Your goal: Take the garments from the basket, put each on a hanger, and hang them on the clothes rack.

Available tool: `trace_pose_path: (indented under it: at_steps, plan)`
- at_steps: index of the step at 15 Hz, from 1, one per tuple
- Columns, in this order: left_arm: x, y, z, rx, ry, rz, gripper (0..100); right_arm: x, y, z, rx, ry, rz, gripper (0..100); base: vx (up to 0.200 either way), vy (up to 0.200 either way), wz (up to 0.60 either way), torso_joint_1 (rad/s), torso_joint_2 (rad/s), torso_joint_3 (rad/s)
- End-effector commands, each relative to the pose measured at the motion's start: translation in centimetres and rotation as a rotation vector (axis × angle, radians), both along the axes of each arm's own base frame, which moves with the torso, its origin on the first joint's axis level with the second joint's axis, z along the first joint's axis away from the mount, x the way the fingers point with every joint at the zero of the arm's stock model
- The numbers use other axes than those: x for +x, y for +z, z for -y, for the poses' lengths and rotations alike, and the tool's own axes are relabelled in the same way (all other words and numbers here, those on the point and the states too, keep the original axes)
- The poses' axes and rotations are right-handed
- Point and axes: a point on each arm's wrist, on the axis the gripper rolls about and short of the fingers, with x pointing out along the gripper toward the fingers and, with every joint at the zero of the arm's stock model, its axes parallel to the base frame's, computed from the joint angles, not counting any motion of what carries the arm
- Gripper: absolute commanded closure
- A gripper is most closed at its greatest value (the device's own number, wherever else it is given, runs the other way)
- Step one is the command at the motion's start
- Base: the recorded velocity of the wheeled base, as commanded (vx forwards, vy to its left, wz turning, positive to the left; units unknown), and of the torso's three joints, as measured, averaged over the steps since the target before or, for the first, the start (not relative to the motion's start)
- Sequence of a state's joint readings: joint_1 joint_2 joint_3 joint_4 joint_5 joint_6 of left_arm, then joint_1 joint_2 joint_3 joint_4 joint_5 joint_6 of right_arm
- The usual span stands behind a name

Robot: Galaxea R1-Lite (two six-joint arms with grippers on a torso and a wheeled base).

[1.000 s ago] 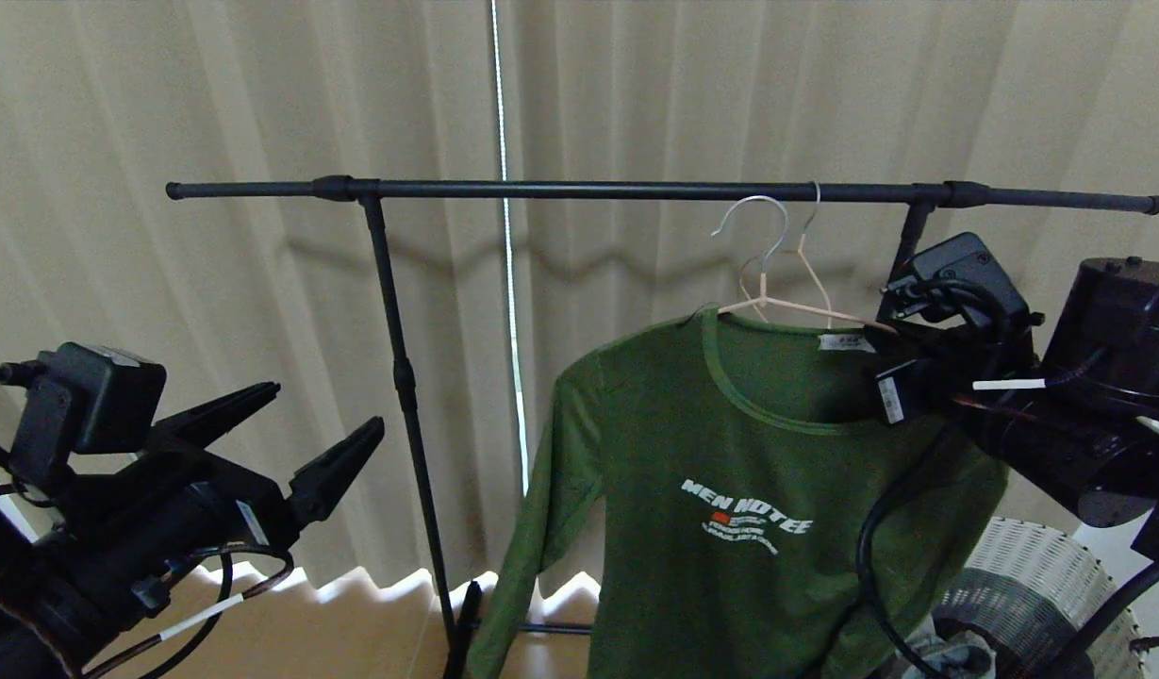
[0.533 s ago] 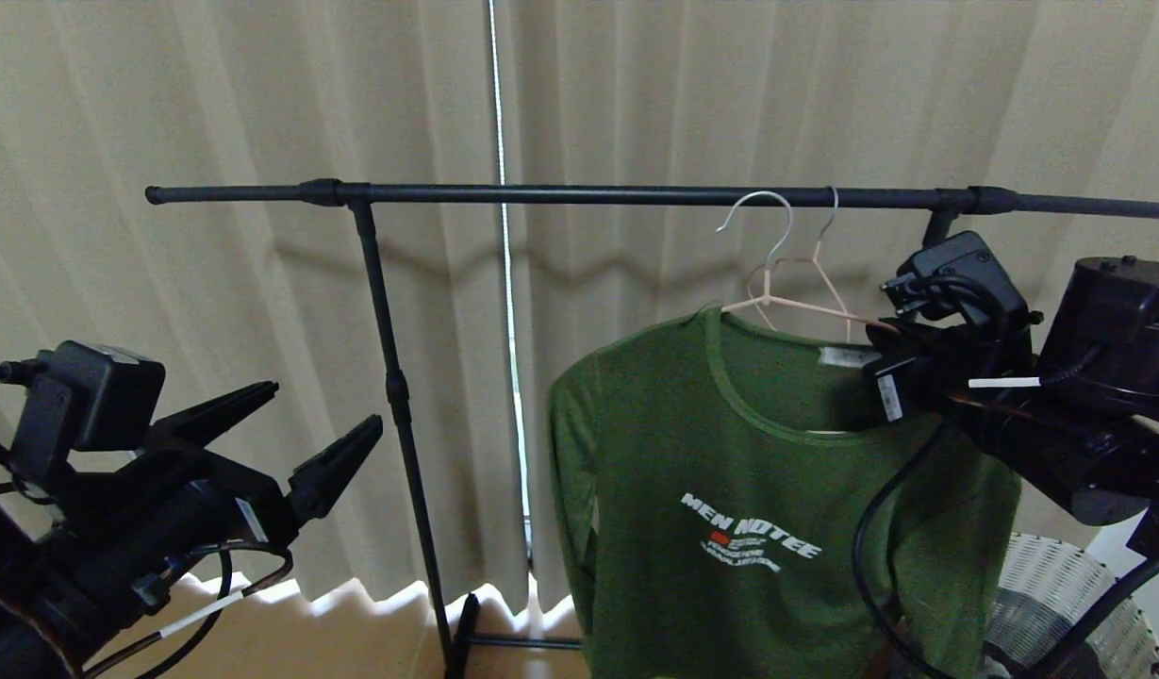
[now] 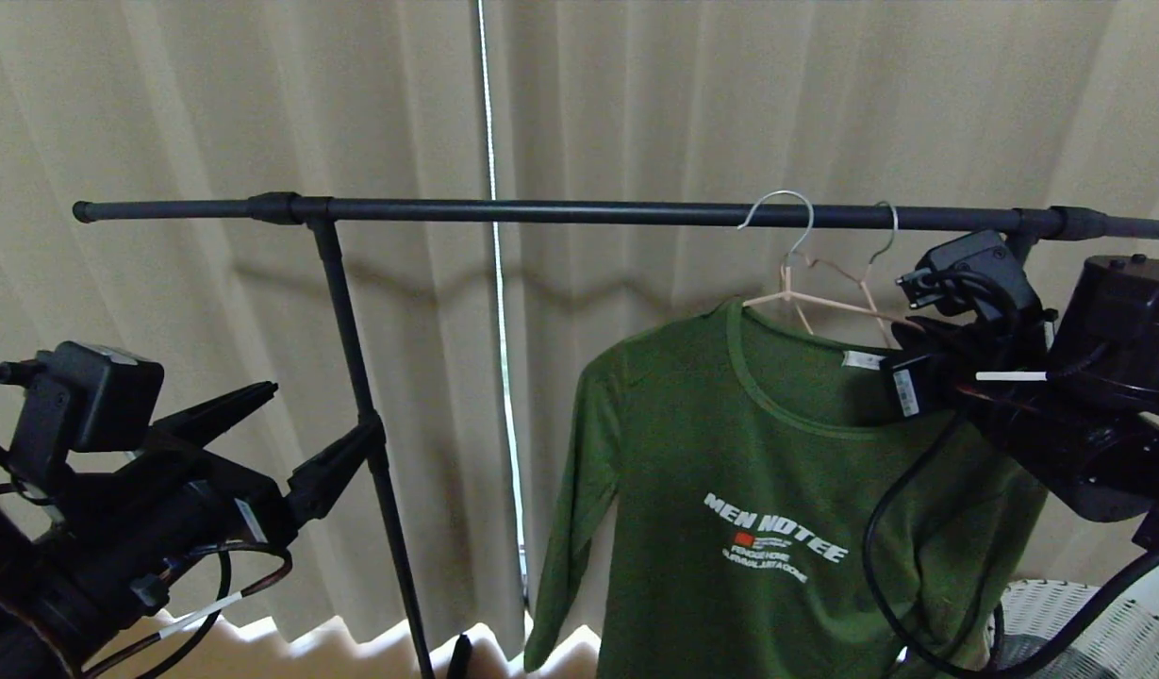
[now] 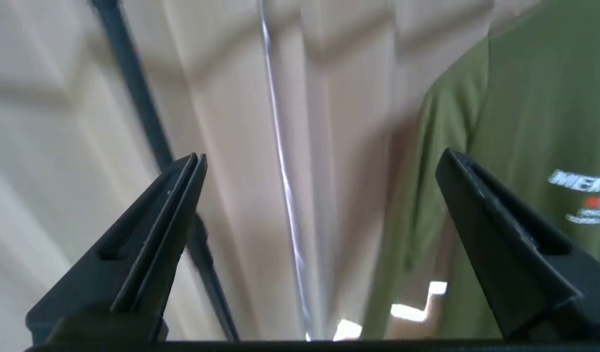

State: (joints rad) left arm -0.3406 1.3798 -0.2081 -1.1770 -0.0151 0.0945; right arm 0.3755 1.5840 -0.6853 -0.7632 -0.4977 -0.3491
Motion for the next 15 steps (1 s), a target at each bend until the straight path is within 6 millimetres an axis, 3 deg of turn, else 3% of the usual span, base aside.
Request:
trace_pose_path:
  at_steps: [1, 6, 10, 15]
  plan:
    - [0.0, 0.0, 0.0, 0.001, 0.0, -0.002, 0, 0.0, 0.0, 0.0, -0.001, -0.004, -0.001, 100, 0.0, 0.0, 0.0, 0.0, 0.0, 0.0]
    - [0.1, -0.2, 0.1, 0.005, -0.002, -0.012, 0, 0.7, 0.8, 0.0, -0.006, -0.098, 0.027, 100, 0.0, 0.0, 0.0, 0.0, 0.0, 0.0]
    - [0.2, -0.4, 0.1, 0.008, -0.002, -0.021, 0, 3.1, 1.3, -0.6, -0.029, -0.21, 0.046, 100, 0.0, 0.0, 0.0, 0.0, 0.0, 0.0]
    - [0.2, -0.5, 0.1, 0.009, -0.003, -0.022, 0, 5.5, 0.3, -1.3, -0.115, -0.274, 0.011, 100, 0.0, 0.0, 0.0, 0.0, 0.0, 0.0]
